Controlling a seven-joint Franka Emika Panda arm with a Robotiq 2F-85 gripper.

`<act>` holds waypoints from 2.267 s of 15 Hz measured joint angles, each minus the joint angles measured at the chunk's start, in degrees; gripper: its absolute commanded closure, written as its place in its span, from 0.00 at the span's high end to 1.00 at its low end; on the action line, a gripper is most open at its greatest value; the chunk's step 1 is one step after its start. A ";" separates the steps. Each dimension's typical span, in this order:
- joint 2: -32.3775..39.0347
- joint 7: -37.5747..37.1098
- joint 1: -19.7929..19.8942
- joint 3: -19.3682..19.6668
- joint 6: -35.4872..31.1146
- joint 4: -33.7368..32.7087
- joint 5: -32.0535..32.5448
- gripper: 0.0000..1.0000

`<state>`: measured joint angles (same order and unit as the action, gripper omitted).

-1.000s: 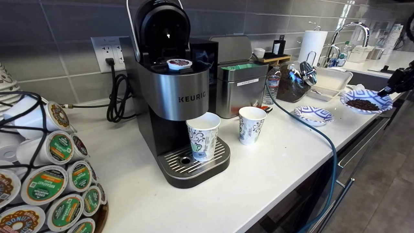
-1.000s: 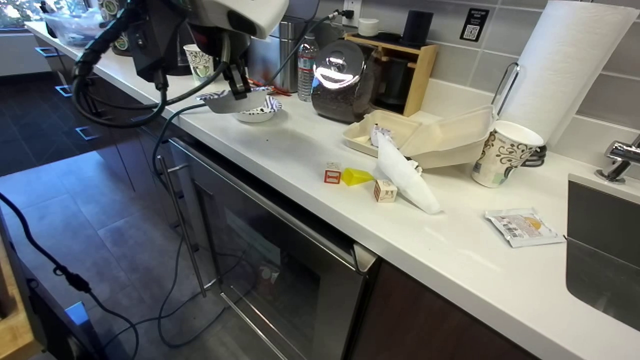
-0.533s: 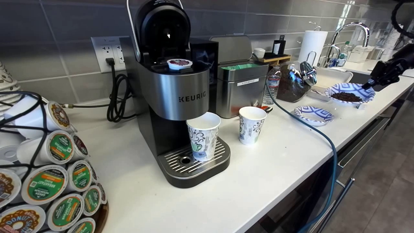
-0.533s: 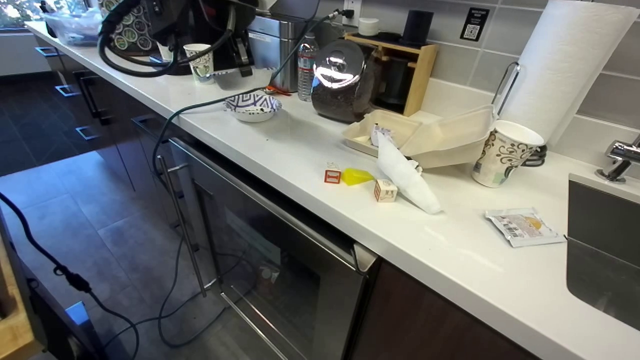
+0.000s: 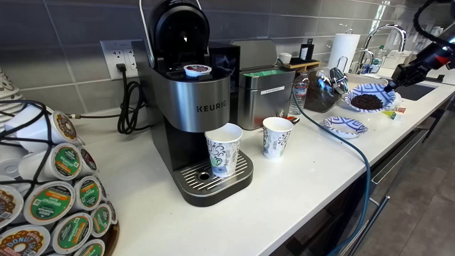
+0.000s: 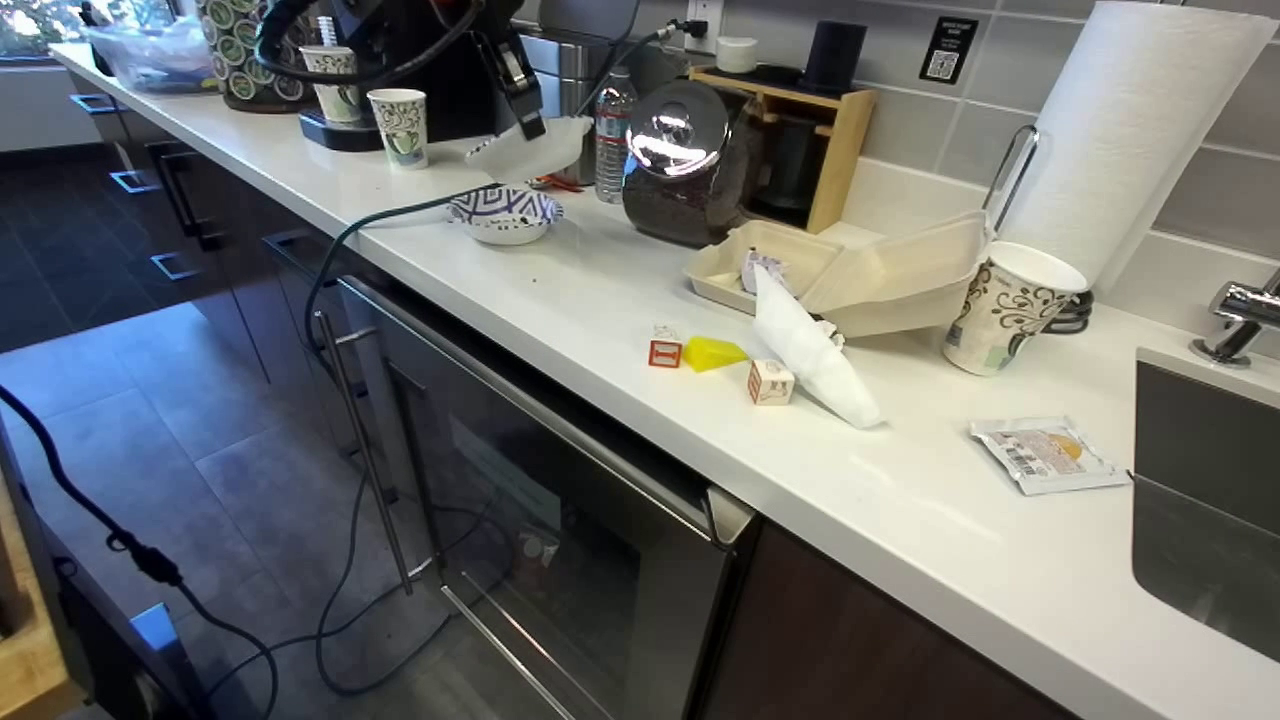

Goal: Pour the contents in the bowl on the right into the bowl on the left.

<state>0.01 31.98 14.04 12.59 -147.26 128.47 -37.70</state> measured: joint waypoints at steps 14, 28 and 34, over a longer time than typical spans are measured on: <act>-3.62 -0.46 -3.95 -6.50 -25.42 11.66 3.67 0.01; -3.47 -6.59 -5.34 -10.73 -49.00 20.08 11.44 0.01; -0.78 -3.08 -5.43 -12.65 -55.91 21.52 7.80 0.01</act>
<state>-0.77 28.91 8.61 -0.06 -203.17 149.99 -29.90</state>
